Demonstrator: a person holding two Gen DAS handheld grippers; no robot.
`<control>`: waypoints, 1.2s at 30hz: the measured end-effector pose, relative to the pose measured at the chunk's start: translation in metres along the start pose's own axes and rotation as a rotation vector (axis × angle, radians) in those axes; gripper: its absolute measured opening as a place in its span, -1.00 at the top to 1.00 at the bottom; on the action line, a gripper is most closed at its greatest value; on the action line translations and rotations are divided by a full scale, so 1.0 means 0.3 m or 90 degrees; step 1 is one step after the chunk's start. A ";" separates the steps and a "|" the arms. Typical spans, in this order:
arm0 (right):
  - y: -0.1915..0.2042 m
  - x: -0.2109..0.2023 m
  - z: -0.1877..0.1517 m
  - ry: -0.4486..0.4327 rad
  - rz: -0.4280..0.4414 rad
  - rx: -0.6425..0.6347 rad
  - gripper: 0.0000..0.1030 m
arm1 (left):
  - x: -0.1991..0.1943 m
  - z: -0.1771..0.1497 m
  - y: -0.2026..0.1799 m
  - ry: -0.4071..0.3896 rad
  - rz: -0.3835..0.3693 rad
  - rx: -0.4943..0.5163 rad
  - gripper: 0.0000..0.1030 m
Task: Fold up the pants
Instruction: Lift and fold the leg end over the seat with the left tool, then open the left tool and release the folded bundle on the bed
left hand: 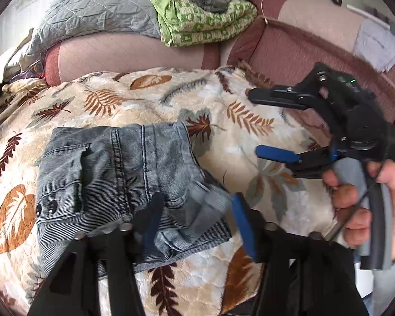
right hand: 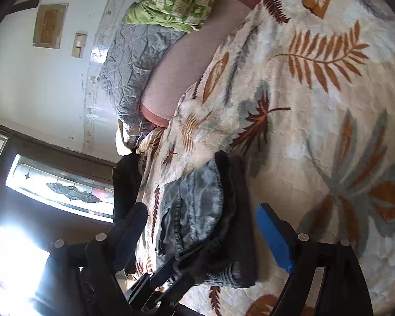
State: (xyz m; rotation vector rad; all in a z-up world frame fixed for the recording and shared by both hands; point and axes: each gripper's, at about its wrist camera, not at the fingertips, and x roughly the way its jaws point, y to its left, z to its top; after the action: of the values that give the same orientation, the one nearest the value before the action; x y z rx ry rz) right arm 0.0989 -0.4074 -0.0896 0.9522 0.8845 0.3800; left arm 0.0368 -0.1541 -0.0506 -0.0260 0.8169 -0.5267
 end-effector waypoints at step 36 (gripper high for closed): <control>0.227 0.266 -0.153 0.146 -0.053 -0.120 -0.70 | -0.071 -0.051 0.405 0.023 0.208 -0.146 -0.43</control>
State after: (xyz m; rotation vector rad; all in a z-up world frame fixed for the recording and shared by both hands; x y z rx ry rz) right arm 0.1167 -0.2944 -0.0842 0.7049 1.0738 0.4987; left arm 0.0672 -0.0356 -0.0735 -0.0919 0.8928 -0.1242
